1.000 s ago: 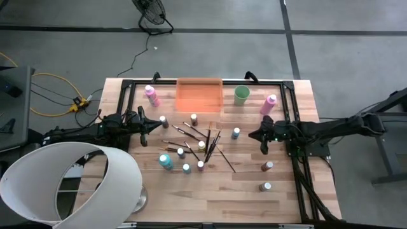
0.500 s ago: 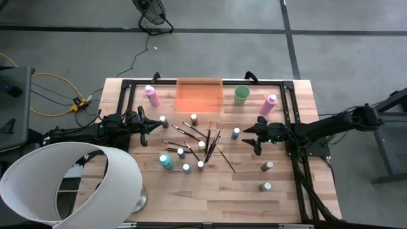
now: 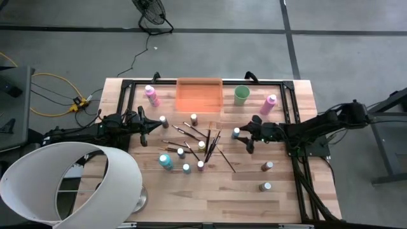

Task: Pick & Place Paint Supplies
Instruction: Put the small blue paint bottle into the orange bin

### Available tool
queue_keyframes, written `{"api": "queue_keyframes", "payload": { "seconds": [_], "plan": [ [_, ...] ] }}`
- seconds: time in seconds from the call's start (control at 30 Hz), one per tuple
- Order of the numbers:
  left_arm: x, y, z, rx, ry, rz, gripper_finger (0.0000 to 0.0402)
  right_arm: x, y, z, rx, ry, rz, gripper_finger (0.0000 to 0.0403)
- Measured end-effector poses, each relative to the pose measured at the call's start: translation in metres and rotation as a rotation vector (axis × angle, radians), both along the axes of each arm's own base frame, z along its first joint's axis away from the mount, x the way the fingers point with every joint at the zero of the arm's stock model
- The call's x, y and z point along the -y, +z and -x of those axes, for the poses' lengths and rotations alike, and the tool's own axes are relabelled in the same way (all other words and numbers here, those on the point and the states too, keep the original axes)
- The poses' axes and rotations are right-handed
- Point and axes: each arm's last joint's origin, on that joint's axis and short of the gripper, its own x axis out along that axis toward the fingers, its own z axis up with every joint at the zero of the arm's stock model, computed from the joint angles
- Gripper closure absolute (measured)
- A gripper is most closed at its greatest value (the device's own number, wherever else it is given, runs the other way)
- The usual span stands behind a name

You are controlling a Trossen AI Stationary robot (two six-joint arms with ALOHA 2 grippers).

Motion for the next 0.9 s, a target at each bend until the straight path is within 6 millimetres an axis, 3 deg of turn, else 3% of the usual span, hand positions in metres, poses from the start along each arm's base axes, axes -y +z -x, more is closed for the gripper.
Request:
{"api": "queue_keyframes", "payload": {
  "seconds": [0.27, 0.6, 0.9],
  "plan": [
    [0.0, 0.0, 0.0, 0.001, 0.0, 0.0, 0.0402, 0.001, 0.015, -0.008, 0.065, -0.019, 0.007, 0.0172],
    [0.0, 0.0, 0.0, 0.0, 0.0, 0.0, 0.0402, 0.0, 0.014, -0.009, 0.022, -0.016, 0.0, 0.0172],
    [0.0, 0.0, 0.0, 0.0, 0.0, 0.0, 0.0402, 0.004, 0.05, -0.011, -0.148, 0.012, 0.001, 0.0172]
  ]
}}
